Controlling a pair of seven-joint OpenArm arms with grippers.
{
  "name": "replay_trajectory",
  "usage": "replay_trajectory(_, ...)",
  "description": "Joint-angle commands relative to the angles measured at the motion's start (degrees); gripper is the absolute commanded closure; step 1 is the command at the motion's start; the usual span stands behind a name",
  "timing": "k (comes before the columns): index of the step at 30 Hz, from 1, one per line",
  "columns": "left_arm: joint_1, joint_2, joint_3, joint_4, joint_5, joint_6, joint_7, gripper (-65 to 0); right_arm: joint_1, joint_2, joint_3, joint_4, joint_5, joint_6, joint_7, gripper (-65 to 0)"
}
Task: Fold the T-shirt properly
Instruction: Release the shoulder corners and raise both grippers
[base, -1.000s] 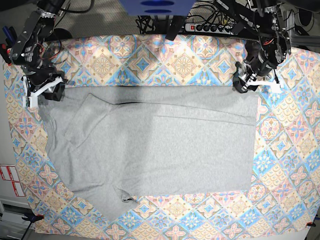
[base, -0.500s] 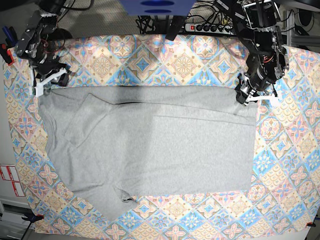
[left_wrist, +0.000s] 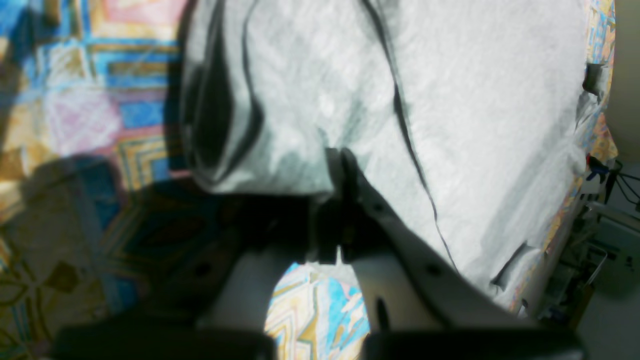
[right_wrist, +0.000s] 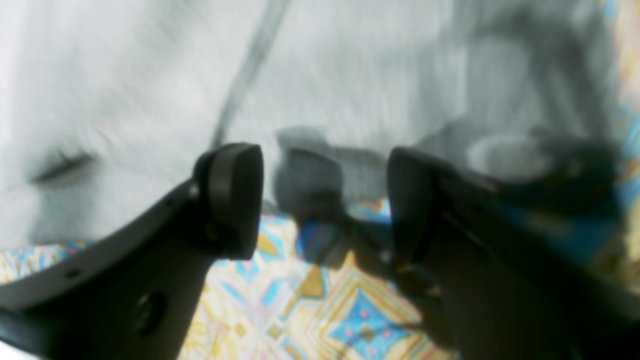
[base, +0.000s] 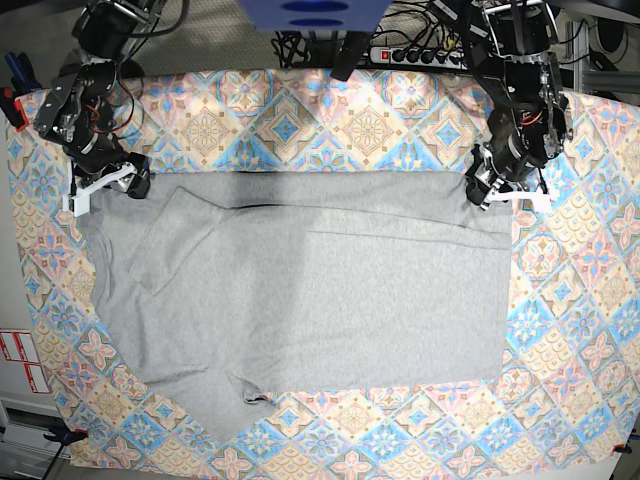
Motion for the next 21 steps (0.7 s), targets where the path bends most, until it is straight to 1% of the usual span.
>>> replay_trajectory(1,-0.2,-0.4,-0.1,0.5,-0.1,0.0,0.7,0.0,1.6,1.1,1.1,-0.3,0.2,0.1,0.3,-35.1)
replay_trajectory(4,-0.2,-0.4,0.0,0.5,-0.1,0.0,0.7,0.0,2.3,1.1,2.3,-2.2,0.2,0.1,0.3,-34.6)
replay_trajectory(9,-0.2,-0.4,0.0,0.5,-0.1,0.0,0.7,0.0,1.8,1.1,2.7,-1.7,0.3,0.2,0.2,-34.6)
replay_trajectory(11,-0.2,-0.4,0.1,0.5,-0.1,0.0,0.7,0.0,1.7,1.1,5.1,-1.1,0.4,0.2,0.0,-34.6)
replay_trajectory(15,-0.2,-0.4,0.1,0.5,-0.1,0.0,0.7,0.0,1.7,0.9,9.8,-0.8,0.4,0.2,-3.1,-34.6)
replay_trajectory(21,-0.2,-0.4,0.1,0.5,-0.1,0.1,0.7,0.0,2.1,0.9,10.3,-1.5,0.4,0.2,-3.2,-34.6)
